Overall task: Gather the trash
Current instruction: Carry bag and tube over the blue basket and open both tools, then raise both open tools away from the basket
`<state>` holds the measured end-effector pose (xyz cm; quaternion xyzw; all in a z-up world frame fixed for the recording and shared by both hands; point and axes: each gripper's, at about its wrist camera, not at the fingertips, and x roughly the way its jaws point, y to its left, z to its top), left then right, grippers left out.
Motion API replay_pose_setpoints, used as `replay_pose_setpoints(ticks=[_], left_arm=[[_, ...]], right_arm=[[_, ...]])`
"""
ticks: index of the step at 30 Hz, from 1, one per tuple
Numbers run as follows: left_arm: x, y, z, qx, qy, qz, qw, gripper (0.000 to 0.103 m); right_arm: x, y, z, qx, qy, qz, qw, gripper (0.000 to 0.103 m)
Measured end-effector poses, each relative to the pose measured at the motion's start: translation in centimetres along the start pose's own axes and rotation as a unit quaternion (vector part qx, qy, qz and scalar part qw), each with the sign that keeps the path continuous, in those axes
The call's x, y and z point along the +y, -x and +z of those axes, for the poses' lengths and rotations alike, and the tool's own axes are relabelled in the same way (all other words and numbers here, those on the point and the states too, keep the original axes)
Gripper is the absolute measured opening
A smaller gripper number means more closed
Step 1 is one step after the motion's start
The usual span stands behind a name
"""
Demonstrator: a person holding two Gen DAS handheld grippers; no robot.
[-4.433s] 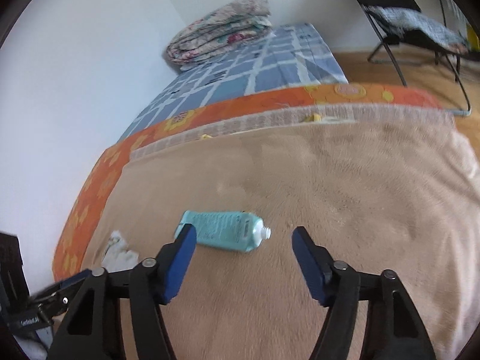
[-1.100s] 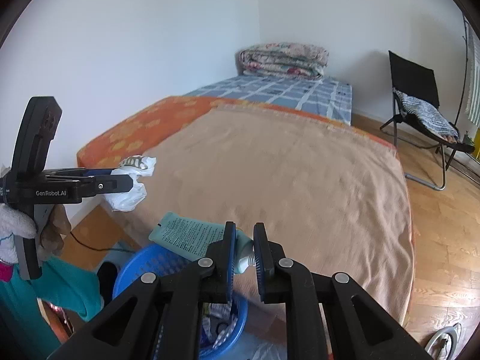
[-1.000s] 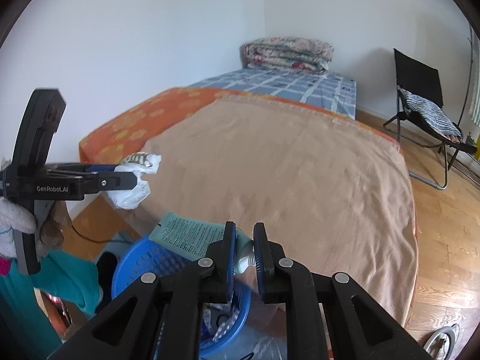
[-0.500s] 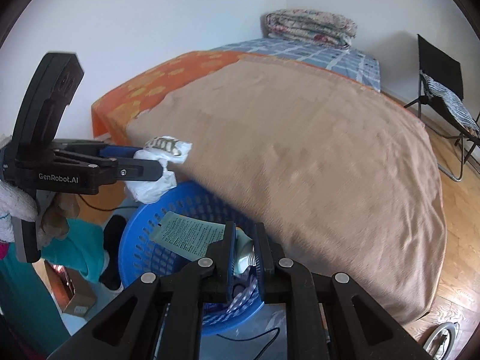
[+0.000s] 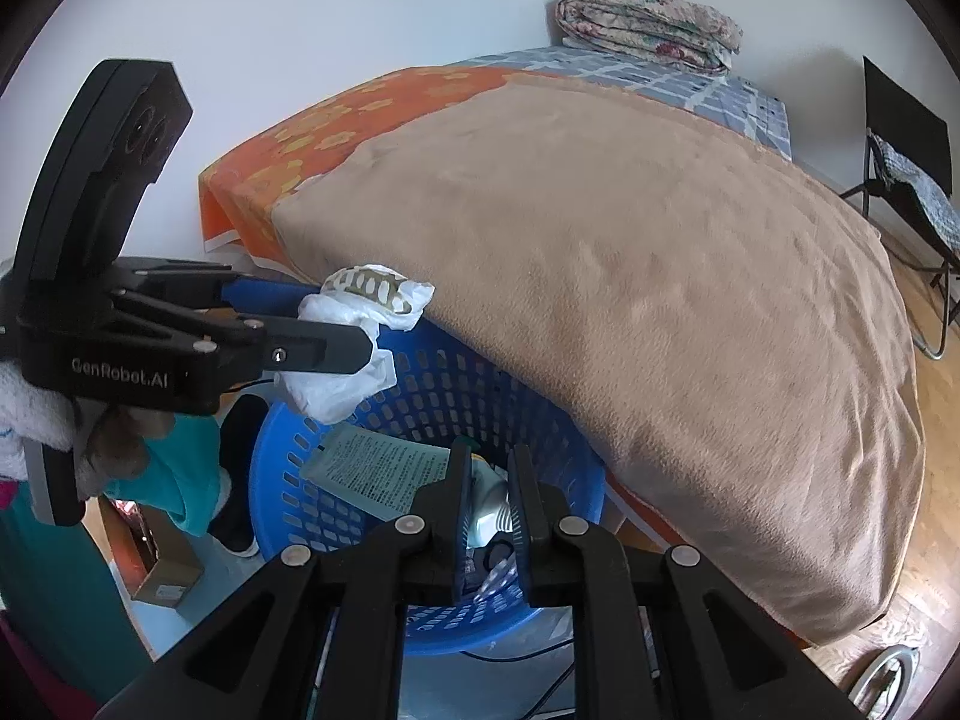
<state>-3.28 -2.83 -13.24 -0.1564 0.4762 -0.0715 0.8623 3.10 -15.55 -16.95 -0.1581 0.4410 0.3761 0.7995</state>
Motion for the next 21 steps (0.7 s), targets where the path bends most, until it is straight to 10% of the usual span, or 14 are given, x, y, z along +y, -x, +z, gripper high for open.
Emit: replay_pose_setpoints(ticks=[21], left_arm=[[0.25,-0.53,0.14,0.014,0.01,0.004,0.9998,0.067]], right_arm=[[-0.83,0.8,0.6,-0.022,-0.039,-0.011,0.999,0.071]])
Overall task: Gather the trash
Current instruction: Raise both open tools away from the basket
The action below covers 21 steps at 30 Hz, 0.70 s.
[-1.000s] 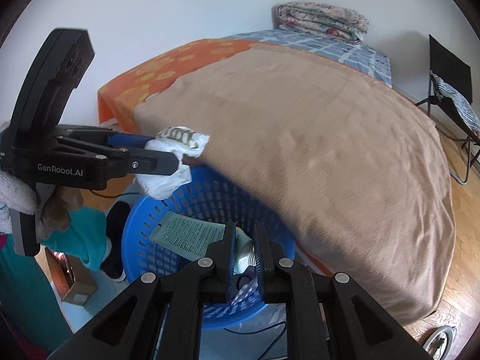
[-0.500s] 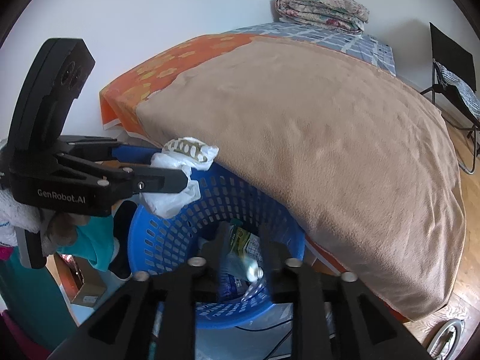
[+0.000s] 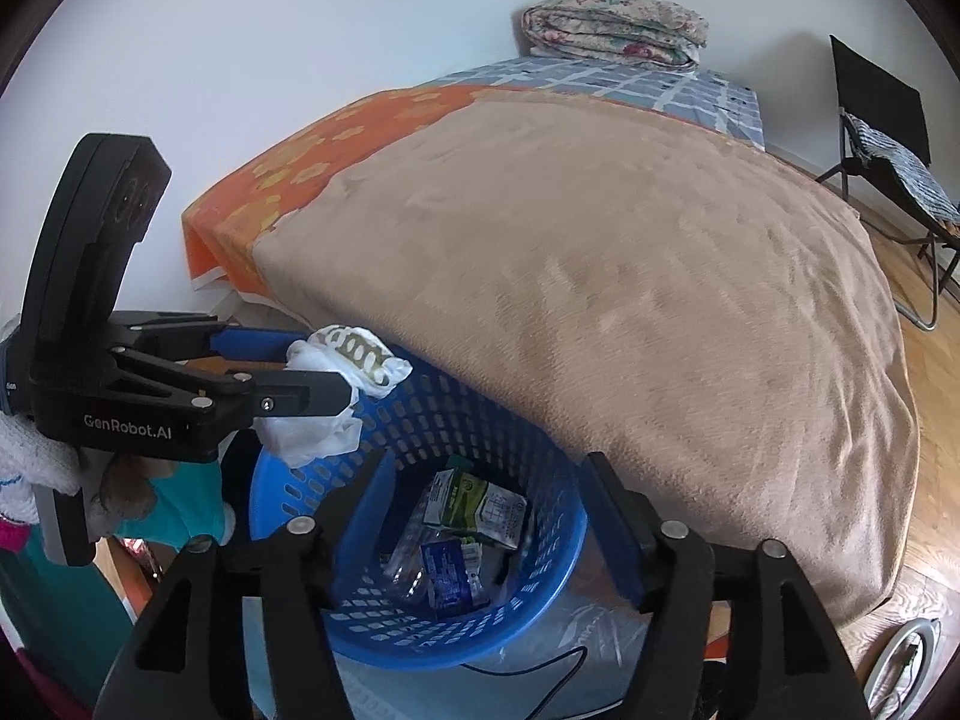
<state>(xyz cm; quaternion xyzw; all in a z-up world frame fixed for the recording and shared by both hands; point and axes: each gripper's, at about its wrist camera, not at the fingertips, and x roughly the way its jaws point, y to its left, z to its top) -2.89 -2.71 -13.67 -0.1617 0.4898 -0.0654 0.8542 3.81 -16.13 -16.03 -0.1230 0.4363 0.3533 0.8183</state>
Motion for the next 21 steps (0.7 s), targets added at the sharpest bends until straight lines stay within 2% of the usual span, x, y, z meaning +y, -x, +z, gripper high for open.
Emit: replay_pose_setpoints(ticks=[2,21], left_arm=[[0.0,0.0,0.0,0.001,0.0,0.002,1.0,0.068],[-0.2,0.5,0.5,-0.01,0.001,0.003,0.9999,0.069]], right_arm=[[-0.1,0.0,0.1,-0.003,-0.002,-0.006,1.0,0.076],[-1.3,1.1,1.2,-0.023,-0.031,-0.014,0.999,0.083]])
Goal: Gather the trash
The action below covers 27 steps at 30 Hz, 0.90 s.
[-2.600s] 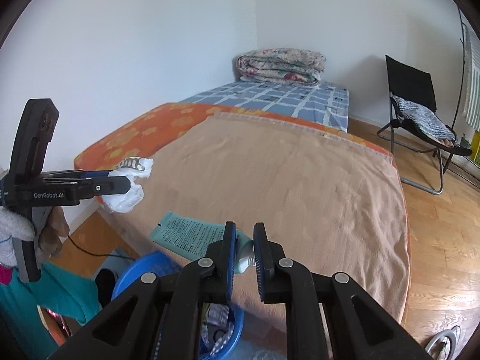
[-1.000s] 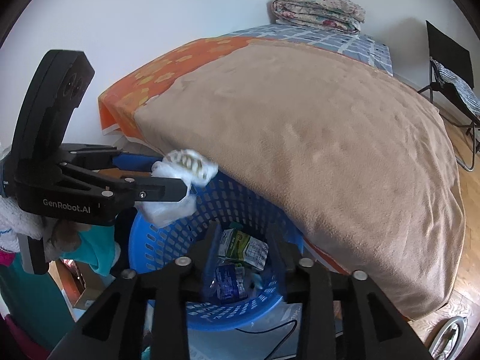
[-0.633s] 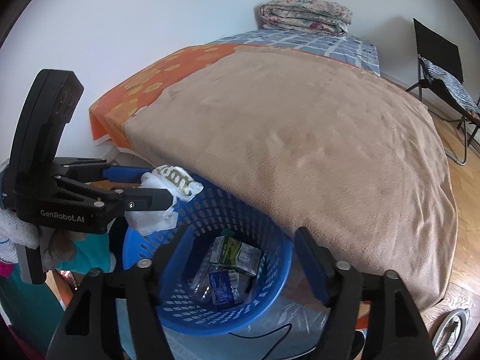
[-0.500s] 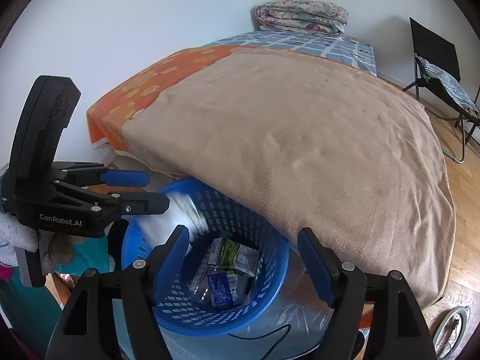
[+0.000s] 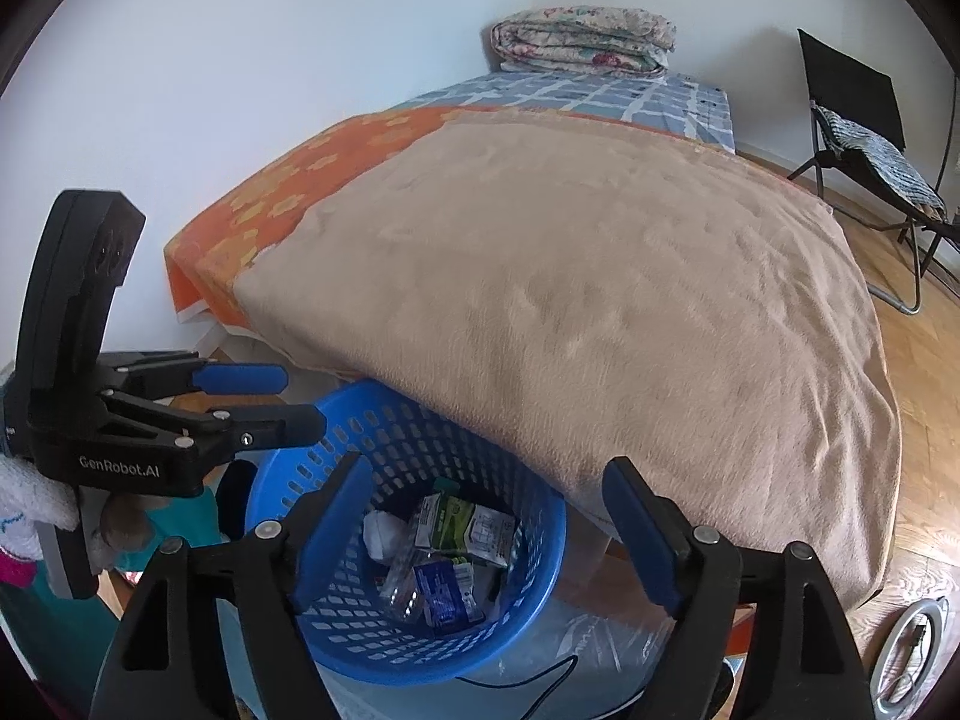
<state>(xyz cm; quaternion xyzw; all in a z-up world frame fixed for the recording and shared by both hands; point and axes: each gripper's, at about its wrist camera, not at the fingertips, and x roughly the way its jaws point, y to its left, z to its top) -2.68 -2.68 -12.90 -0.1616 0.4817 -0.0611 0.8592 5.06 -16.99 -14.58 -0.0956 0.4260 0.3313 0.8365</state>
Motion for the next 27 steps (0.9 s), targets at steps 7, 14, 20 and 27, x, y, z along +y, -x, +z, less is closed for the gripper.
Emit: replay_pose_setpoints(ticks=[7,14,20,27], left_arm=[[-0.3,1.3,1.5,-0.025,0.0,0.0,0.9997,0.069],[-1.3,3.4,4.1,-0.068,-0.017,0.007,0.9975,0.069],[-2.6,5.8,6.6,-0.121,-0.038,0.013,0.9918,0.082],[-3.3,7.5,9.2,-0.155,-0.052,0.019,0.9863,0.083]], right_arm=[[-0.8,1.2,1.5,-0.024,-0.018,0.0,1.0,0.083],[-1.0,2.9,3.6,-0.06,-0.024,-0.007,0.998,0.086],[-1.7,4.5,5.1,-0.095,-0.037,-0.012,0.995,0.094],[-2.5,6.2,6.7,-0.124,-0.048,-0.021,0.991,0.099]])
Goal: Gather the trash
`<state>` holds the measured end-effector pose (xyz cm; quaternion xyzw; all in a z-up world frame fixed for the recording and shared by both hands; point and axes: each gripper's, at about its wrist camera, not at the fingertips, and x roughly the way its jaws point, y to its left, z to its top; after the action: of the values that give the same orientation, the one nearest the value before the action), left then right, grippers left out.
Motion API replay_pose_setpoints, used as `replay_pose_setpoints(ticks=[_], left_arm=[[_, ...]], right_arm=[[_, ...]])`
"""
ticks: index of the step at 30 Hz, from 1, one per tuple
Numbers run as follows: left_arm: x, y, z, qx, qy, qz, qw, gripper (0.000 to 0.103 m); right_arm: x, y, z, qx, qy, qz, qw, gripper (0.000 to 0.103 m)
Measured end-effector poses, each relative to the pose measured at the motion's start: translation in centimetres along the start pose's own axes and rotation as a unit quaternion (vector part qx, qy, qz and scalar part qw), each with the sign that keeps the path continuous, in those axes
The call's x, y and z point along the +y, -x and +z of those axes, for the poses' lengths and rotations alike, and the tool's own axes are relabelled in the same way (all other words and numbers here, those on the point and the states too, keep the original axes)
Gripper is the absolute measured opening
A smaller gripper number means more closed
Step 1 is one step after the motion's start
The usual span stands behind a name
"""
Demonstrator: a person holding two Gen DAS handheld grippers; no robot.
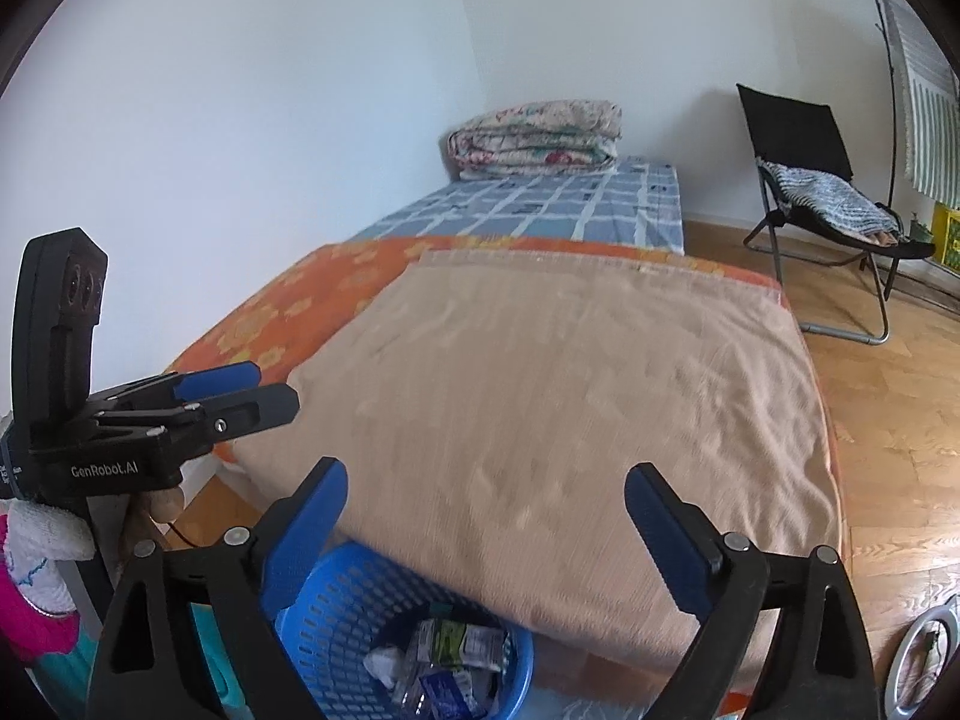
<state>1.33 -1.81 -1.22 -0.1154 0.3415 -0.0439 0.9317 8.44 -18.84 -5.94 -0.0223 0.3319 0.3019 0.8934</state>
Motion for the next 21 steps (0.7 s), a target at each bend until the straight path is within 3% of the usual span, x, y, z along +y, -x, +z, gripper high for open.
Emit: replay_pose_setpoints(ticks=[1,8,13,21], left_arm=[[0.0,0.0,0.4,-0.002,0.0,0.0,1.0,0.084],[-0.3,0.1,2.6,-0.011,-0.003,-0.008,0.9999,0.09],[-1.2,0.0,3.5,-0.01,-0.026,-0.009,0.9996,0.09],[-1.7,0.7,4.0,-0.033,-0.02,-0.016,0.9991,0.096]], right_arm=[[0.0,0.2,0.3,-0.006,0.0,-0.003,1.0,0.103],[-0.5,1.3,2.0,-0.042,-0.005,-0.02,0.999,0.103],[-0.9,0.9,2.8,-0.045,-0.016,-0.018,0.999,0.103],[-1.0,0.6,3.6,-0.049,-0.027,-0.014,0.998,0.103]])
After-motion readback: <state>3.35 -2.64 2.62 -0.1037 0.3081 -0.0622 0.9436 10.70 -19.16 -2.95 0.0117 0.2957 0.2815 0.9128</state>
